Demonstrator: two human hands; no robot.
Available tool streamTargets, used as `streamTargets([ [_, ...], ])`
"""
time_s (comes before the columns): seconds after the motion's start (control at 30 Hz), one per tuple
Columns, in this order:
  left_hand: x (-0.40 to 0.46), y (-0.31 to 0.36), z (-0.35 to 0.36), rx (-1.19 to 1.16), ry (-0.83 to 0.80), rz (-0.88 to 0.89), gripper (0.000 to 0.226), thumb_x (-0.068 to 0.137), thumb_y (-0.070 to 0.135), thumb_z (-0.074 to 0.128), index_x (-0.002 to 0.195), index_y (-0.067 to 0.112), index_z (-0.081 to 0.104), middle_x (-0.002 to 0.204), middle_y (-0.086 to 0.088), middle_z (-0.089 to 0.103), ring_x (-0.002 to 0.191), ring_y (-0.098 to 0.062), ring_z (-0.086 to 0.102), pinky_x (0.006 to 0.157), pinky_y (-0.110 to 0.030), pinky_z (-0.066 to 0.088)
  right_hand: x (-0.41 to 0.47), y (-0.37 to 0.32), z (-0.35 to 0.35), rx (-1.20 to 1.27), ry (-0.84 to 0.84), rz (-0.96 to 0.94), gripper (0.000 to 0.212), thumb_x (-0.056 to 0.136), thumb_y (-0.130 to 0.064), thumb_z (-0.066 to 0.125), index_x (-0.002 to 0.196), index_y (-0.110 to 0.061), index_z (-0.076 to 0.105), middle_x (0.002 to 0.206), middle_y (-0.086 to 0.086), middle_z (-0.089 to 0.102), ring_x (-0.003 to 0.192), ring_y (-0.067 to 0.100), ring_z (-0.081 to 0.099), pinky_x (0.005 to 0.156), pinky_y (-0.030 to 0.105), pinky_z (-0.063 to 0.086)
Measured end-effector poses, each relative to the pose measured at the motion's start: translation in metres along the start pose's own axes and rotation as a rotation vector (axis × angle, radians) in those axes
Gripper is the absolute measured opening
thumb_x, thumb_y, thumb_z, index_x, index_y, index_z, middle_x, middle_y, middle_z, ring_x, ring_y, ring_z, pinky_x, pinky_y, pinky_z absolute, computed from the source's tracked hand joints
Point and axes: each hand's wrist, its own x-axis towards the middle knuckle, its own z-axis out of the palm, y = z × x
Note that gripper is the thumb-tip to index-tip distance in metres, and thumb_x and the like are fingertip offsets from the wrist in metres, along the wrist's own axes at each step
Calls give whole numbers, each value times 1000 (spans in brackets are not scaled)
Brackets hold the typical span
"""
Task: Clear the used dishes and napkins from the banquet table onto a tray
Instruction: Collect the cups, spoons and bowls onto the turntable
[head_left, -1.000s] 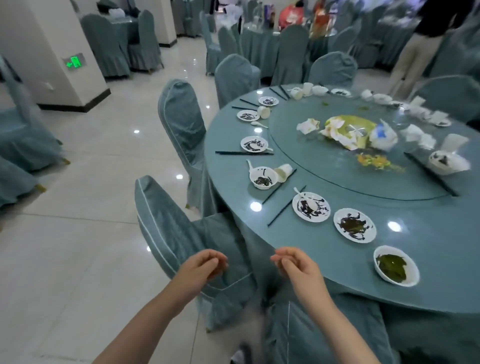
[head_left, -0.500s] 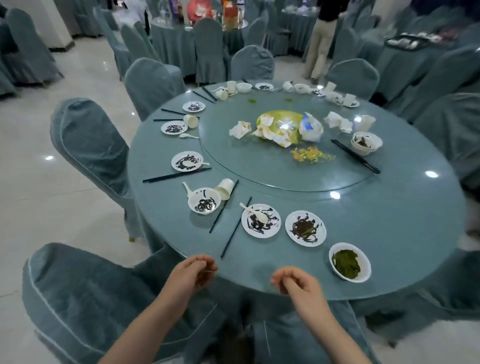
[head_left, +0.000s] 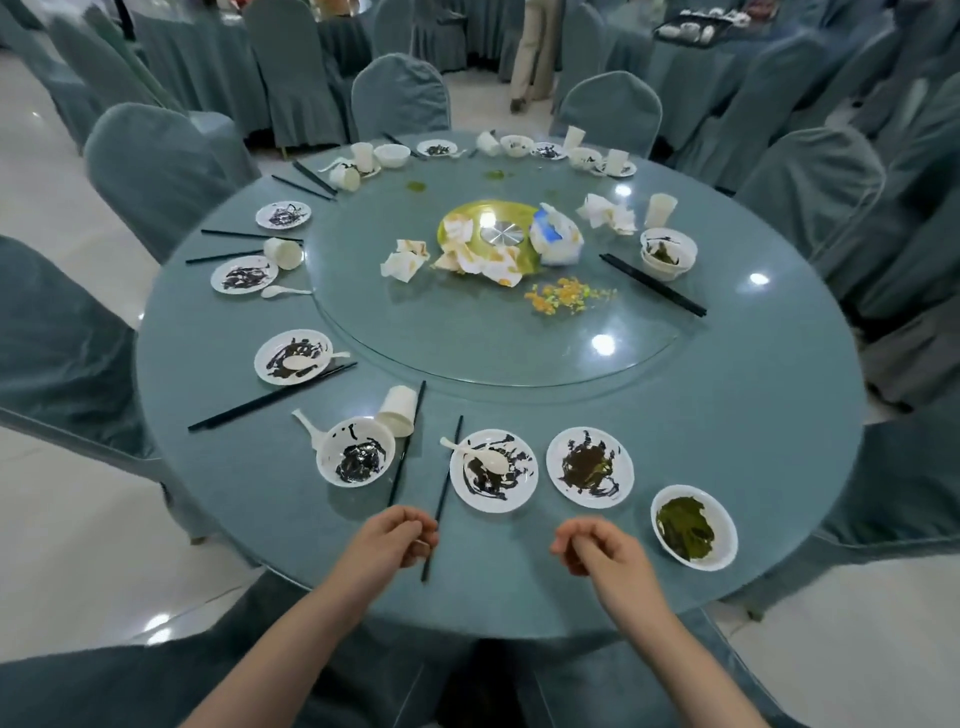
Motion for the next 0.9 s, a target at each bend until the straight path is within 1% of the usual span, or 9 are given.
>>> streamTargets([
  [0.17, 33, -6, 5, 151, -66, -45, 22, 96, 2, 45, 90, 9, 65, 85, -4, 70, 70, -13, 57, 65, -20, 44, 24, 6, -2, -7, 4, 80, 21, 96, 5, 44, 96, -5, 61, 72, 3, 71, 66, 16, 54, 63, 24, 46],
  [0.27, 47, -9, 13, 238, -101, -24, 20, 93, 4, 49, 91, 14, 67, 87, 2, 71, 75, -13, 58, 68, -21, 45, 39, 12, -9, -27, 6, 148, 21, 94, 6, 44, 98, -7, 60, 72, 2, 69, 65, 14, 53, 64, 22, 45],
  [0.37, 57, -10, 22, 269, -79, -22, 17, 91, 9, 54, 95, 18, 67, 89, 6, 70, 76, -12, 58, 73, -22, 46, 55, 20, -16, -88, 8, 217, 20, 93, 3, 47, 100, -13, 58, 85, 7, 70, 67, 11, 55, 65, 19, 44],
  [0.47, 69, -13, 30, 297, -28, -85, 15, 83, 26, 58, 97, 23, 65, 89, 6, 69, 79, -13, 62, 84, -33, 53, 71, 32, -23, -91, 40, 348, 17, 92, -2, 52, 104, -13, 56, 93, 10, 68, 68, 14, 55, 63, 24, 45],
  [0.5, 73, -13, 33, 308, -40, -120, 15, 82, 28, 57, 94, 21, 63, 84, 4, 68, 77, -15, 61, 83, -33, 53, 76, 36, -25, -55, 58, 408, 16, 92, -3, 51, 106, -10, 56, 93, 11, 67, 68, 16, 55, 61, 25, 46],
  [0.57, 81, -12, 41, 316, -90, -163, 7, 84, 24, 54, 85, 18, 56, 73, 0, 56, 68, -16, 52, 68, -29, 45, 85, 44, -29, 36, 89, 529, 18, 95, -5, 45, 108, 0, 58, 89, 14, 64, 66, 18, 54, 58, 25, 48],
  [0.63, 87, -10, 50, 240, -125, -208, 5, 88, 14, 51, 84, 17, 53, 69, -1, 46, 59, -11, 42, 59, -26, 37, 92, 48, -32, 131, 143, 603, 22, 96, -5, 42, 103, 7, 59, 85, 16, 62, 64, 19, 54, 58, 26, 50],
  [0.73, 100, -9, 60, 41, -75, -274, 10, 92, 8, 46, 88, 10, 55, 67, 0, 46, 53, -9, 40, 53, -18, 35, 102, 46, -36, 285, 263, 592, 17, 95, -3, 42, 96, 3, 58, 87, 16, 64, 72, 23, 59, 67, 29, 51],
  [0.9, 113, -7, 73, -153, 85, -312, 17, 98, 13, 51, 87, 4, 59, 81, -11, 59, 71, -18, 56, 57, -18, 51, 112, 44, -40, 427, 380, 570, 15, 96, -4, 44, 93, -3, 58, 92, 15, 63, 77, 24, 60, 69, 30, 53],
])
